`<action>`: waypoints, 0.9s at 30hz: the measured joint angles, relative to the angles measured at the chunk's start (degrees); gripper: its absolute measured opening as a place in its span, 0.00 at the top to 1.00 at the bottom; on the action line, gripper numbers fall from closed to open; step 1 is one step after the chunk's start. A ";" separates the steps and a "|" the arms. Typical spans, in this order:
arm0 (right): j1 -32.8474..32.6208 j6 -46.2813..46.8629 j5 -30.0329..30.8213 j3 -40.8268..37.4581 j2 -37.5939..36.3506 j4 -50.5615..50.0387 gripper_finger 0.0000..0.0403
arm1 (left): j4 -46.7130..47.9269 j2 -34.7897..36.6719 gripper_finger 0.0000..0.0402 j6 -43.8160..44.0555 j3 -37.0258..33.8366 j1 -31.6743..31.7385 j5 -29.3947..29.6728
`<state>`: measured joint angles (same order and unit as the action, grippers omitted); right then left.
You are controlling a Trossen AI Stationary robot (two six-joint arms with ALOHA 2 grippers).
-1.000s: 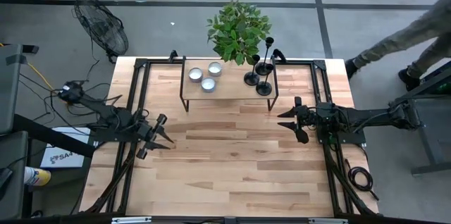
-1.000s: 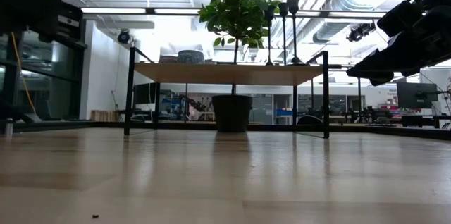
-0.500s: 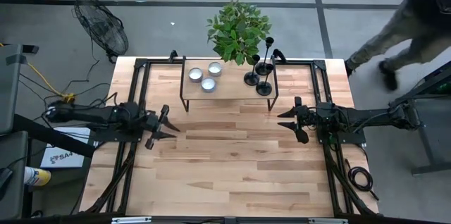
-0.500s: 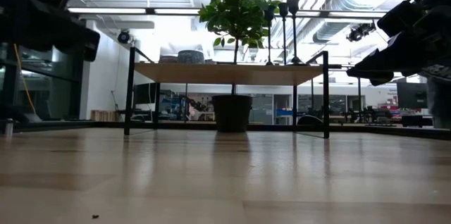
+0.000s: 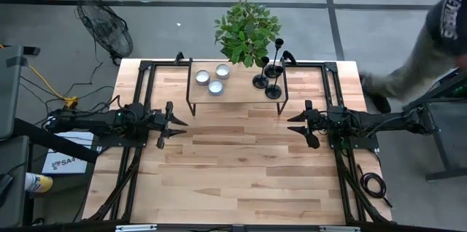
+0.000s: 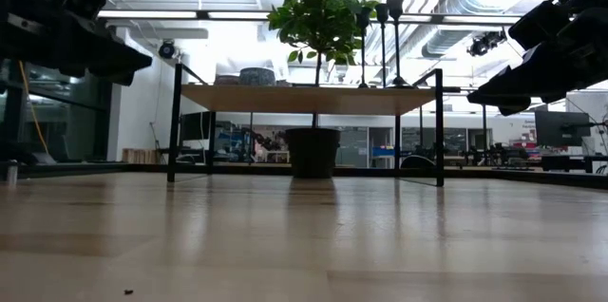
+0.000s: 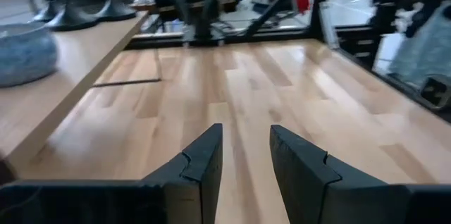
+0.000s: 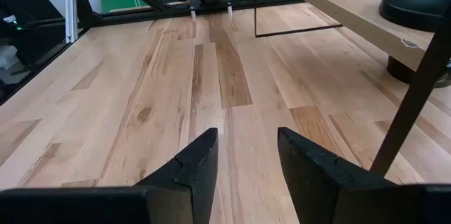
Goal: Pick & Place candle stick holders
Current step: Return to Home Position
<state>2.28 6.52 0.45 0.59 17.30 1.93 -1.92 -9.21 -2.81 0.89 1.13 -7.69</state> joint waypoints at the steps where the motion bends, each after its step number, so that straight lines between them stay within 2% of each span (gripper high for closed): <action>1: -0.01 -0.01 0.00 -0.01 -0.01 -0.01 0.65 | 0.37 0.00 0.71 0.04 0.00 0.00 0.90; 27: -0.02 0.00 0.00 -0.01 -0.02 -0.02 0.65 | 0.81 0.00 0.71 0.26 -0.02 0.00 2.20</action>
<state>2.26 6.52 0.45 0.58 17.28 1.91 -1.10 -9.21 -2.55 0.86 1.13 -5.50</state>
